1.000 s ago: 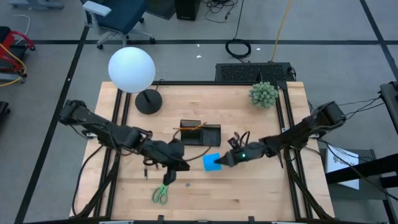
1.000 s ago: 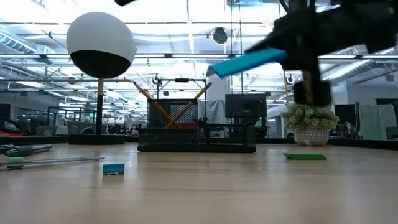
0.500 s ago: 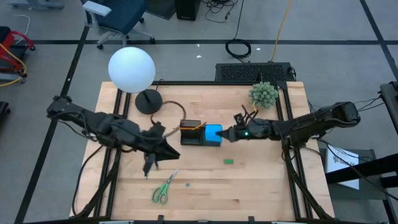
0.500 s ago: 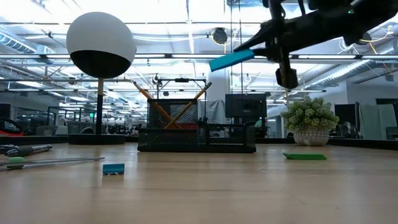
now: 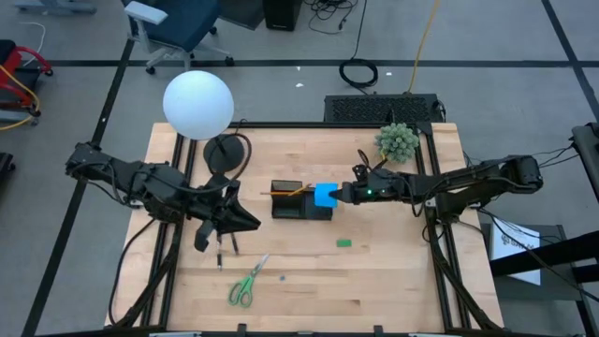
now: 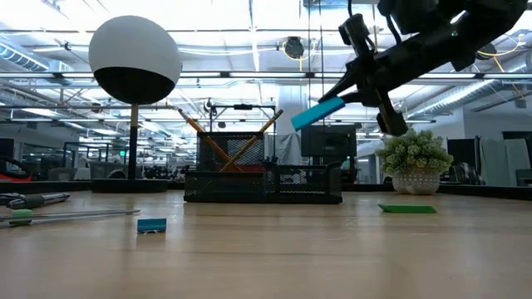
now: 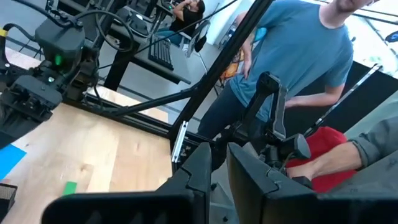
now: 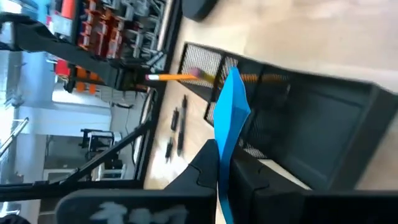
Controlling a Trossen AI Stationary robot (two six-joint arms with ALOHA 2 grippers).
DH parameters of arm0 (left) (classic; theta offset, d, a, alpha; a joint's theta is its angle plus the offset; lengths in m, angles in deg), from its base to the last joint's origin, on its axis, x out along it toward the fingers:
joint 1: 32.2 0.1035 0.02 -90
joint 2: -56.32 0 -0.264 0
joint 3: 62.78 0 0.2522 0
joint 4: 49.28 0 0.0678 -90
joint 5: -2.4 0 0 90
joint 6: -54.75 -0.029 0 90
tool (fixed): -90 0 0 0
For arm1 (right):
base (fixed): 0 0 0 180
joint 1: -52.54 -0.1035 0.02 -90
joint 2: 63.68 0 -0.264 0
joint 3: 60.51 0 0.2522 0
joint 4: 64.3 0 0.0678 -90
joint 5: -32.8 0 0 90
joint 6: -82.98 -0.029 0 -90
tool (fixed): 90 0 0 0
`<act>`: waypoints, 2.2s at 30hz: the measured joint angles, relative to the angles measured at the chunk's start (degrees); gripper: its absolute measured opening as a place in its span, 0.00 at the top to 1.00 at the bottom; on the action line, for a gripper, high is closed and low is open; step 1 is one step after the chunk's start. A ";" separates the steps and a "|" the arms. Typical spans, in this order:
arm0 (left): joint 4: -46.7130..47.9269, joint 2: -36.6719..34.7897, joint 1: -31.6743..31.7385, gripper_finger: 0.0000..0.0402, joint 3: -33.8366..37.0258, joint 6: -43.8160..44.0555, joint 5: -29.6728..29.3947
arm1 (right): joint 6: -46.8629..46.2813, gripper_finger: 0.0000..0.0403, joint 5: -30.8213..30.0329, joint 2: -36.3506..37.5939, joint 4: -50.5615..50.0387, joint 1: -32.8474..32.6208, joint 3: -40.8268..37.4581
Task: Pick and place office supplies into organizer
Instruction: Put the blue sticky note into the desk organizer
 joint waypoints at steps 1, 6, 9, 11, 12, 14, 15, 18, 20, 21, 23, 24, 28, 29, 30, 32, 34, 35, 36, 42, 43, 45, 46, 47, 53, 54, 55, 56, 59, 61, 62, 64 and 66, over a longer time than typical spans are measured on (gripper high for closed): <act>0.04 0.00 0.00 0.88 0.00 -0.13 -0.01 | -0.49 0.99 0.07 0.00 -0.73 0.00 0.00; 0.15 0.02 0.00 0.88 0.00 -1.20 -0.02 | -3.10 0.99 0.20 -1.44 -1.69 0.00 0.00; 0.18 0.02 0.00 0.88 0.00 -2.35 -0.04 | -3.48 0.99 0.45 -4.57 1.57 0.00 0.69; 0.24 0.02 0.00 0.88 0.00 -2.86 -0.04 | -2.72 0.99 1.99 -7.07 1.55 0.00 2.61; 0.24 0.02 0.00 0.88 0.00 -2.85 -0.04 | -1.91 0.99 2.94 -8.40 1.50 0.00 4.00; 0.28 0.02 0.00 0.88 0.00 -2.55 -0.04 | -1.09 0.99 3.30 -10.19 -0.21 -0.04 5.97; 0.26 0.03 0.00 0.88 0.00 -2.46 -0.04 | -1.05 0.99 3.16 -10.90 -0.98 -0.04 6.48; 0.29 0.04 0.00 0.88 0.00 -2.83 -0.03 | -1.38 0.99 3.13 -12.59 -1.45 0.01 6.81; 0.34 0.04 0.00 0.88 0.00 -2.88 -0.02 | -1.48 0.99 3.13 -12.98 -2.09 0.04 6.81; 0.34 0.04 0.00 0.88 0.00 -2.66 -0.02 | -1.48 0.99 3.15 -12.98 -2.78 0.02 6.82; 0.34 0.04 0.00 0.88 0.00 -2.50 -0.02 | -1.50 0.99 3.12 -12.98 -3.62 0.02 6.82; 0.36 0.04 0.00 0.88 0.00 -2.65 -0.02 | -1.43 0.99 3.08 -12.98 -3.84 0.02 6.82; 0.39 0.04 0.00 0.88 0.00 -2.50 -0.02 | -1.35 0.99 1.64 -12.98 -3.97 0.49 6.82; 0.37 0.04 0.00 0.88 0.00 -2.53 0.00 | -1.35 0.99 1.62 -12.98 -3.94 0.77 6.81; 0.37 0.04 0.00 0.88 0.00 -2.61 -0.01 | -1.37 0.99 1.60 -12.98 -3.99 0.99 6.82; 0.39 0.04 0.00 0.88 0.00 -2.53 0.01 | -1.35 0.99 1.43 -12.98 -4.23 1.51 6.82; 0.38 0.04 0.00 0.88 0.00 -2.55 0.01 | -1.35 0.99 1.53 -12.98 -4.38 2.18 6.82; 0.39 0.04 -0.01 0.88 0.00 -2.55 0.01 | -1.35 0.99 1.55 -12.98 -4.49 2.48 6.82; 0.39 0.04 0.00 0.88 0.00 -2.56 0.01 | -1.35 0.99 1.57 -12.98 -4.61 2.74 6.82; 0.41 0.04 0.00 0.88 0.00 -2.55 0.01 | -1.35 0.99 1.75 -12.98 -4.60 3.10 6.82; 0.41 0.04 0.00 0.88 0.00 -2.55 0.01 | -1.36 0.99 1.79 -12.98 -4.57 3.00 6.82; 0.40 0.04 0.00 0.88 0.00 -2.55 0.01 | -1.85 0.99 1.75 -12.98 -4.24 2.55 6.82; 0.41 0.04 0.00 0.88 0.00 -2.55 0.02 | -2.45 0.99 1.73 -12.98 -4.05 2.29 6.82; 0.41 0.04 0.00 0.88 0.00 -2.56 0.02 | -2.70 0.99 1.77 -12.98 -3.81 2.07 6.82; 0.41 0.04 0.00 0.88 0.00 -2.55 0.03 | -3.94 0.99 1.72 -12.98 -3.30 0.87 6.80; 0.41 0.04 0.00 0.88 0.00 -2.57 0.03 | -3.95 0.99 1.70 -12.98 -3.07 0.72 6.80; 0.41 0.04 0.00 0.88 0.00 -2.55 0.03 | -4.19 0.99 1.70 -12.98 -3.02 0.70 6.80; 0.41 0.04 0.00 0.88 0.00 -2.55 0.03 | -4.25 0.99 1.73 -12.98 -3.05 0.68 6.80; 0.41 0.04 0.00 0.88 0.00 -2.55 0.03 | -4.30 0.99 1.70 -12.98 -3.01 0.71 6.80; 0.41 0.04 0.00 0.88 0.00 -2.55 0.03 | -4.32 0.99 1.68 -12.98 -2.95 0.72 6.80; 0.41 0.04 0.00 0.88 0.00 -2.55 0.03 | -4.32 0.99 1.70 -12.98 -2.77 0.72 6.80; 0.41 0.04 0.00 0.88 0.00 -2.56 0.04 | -4.32 0.99 1.67 -12.98 -2.59 0.70 6.92; 0.41 0.04 0.00 0.88 0.00 -2.56 0.05 | -4.17 0.99 1.66 -13.87 -2.61 0.70 7.77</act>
